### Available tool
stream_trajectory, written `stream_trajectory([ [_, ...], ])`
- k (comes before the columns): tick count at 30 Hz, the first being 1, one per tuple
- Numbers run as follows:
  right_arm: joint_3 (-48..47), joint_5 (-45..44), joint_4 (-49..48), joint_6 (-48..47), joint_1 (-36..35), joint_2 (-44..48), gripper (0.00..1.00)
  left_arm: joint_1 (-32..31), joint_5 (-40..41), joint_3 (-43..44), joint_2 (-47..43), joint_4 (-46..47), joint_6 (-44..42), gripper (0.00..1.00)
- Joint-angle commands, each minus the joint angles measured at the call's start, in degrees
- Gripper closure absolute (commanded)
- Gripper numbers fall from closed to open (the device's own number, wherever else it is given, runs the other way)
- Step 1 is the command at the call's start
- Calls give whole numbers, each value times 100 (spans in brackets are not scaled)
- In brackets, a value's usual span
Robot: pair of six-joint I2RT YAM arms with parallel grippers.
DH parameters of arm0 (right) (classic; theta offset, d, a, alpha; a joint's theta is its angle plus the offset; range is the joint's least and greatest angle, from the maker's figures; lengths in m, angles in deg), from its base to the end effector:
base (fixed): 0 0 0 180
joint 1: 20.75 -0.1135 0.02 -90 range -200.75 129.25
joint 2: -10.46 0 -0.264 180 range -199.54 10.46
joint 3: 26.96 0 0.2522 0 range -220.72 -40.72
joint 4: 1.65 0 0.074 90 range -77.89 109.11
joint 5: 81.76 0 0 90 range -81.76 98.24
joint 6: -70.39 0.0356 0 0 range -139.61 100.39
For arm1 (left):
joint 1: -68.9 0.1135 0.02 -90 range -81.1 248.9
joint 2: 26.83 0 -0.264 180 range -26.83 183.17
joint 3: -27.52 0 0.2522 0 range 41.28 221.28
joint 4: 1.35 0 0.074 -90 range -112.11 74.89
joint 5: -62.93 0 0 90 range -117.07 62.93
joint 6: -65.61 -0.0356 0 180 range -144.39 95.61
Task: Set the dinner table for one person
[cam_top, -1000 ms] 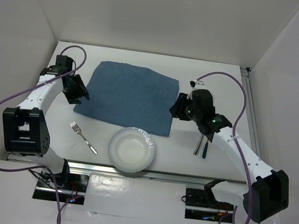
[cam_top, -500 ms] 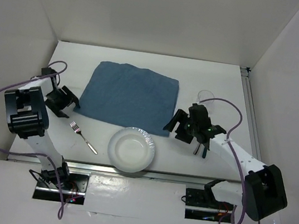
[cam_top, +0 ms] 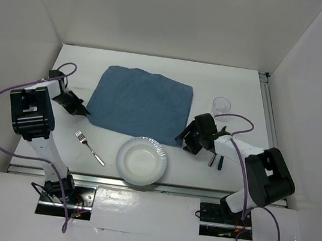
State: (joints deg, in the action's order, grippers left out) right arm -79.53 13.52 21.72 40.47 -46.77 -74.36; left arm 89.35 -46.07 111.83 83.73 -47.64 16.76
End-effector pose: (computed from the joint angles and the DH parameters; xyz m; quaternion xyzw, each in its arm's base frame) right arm 0.2423 0.1219 0.1515 0.2665 0.9165 0.2337 0.1857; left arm 0.3519 0.1188 0.1464 -0.4777 0.8502 -0.1874 0.1180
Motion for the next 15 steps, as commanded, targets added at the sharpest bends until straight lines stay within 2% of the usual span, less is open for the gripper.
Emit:
stream_trajectory([
  [1, -241, -597, -231, 347, -158, -289, 32, -76, 151, 56, 238, 81, -36, 100],
  [4, -241, -660, -362, 540, -219, -491, 43, -76, 91, 187, 115, -42, -98, 100],
  [6, -294, -817, -503, 540, -272, -640, 58, -76, -41, 275, 0, -95, -150, 100],
  [7, -503, -887, -504, 593, -272, -711, 91, -76, -112, 371, -95, -95, -151, 100],
  [8, -636, -1062, -434, 593, -272, -773, 100, -76, -199, 442, -149, -156, -151, 100],
  [11, -1312, -1248, -161, 348, -150, -896, 100, -76, -341, 925, -342, -446, -274, 100],
  [15, -2182, -1301, -100, -572, 35, -642, 100, -76, -533, 1777, -641, -947, -326, 100],
])
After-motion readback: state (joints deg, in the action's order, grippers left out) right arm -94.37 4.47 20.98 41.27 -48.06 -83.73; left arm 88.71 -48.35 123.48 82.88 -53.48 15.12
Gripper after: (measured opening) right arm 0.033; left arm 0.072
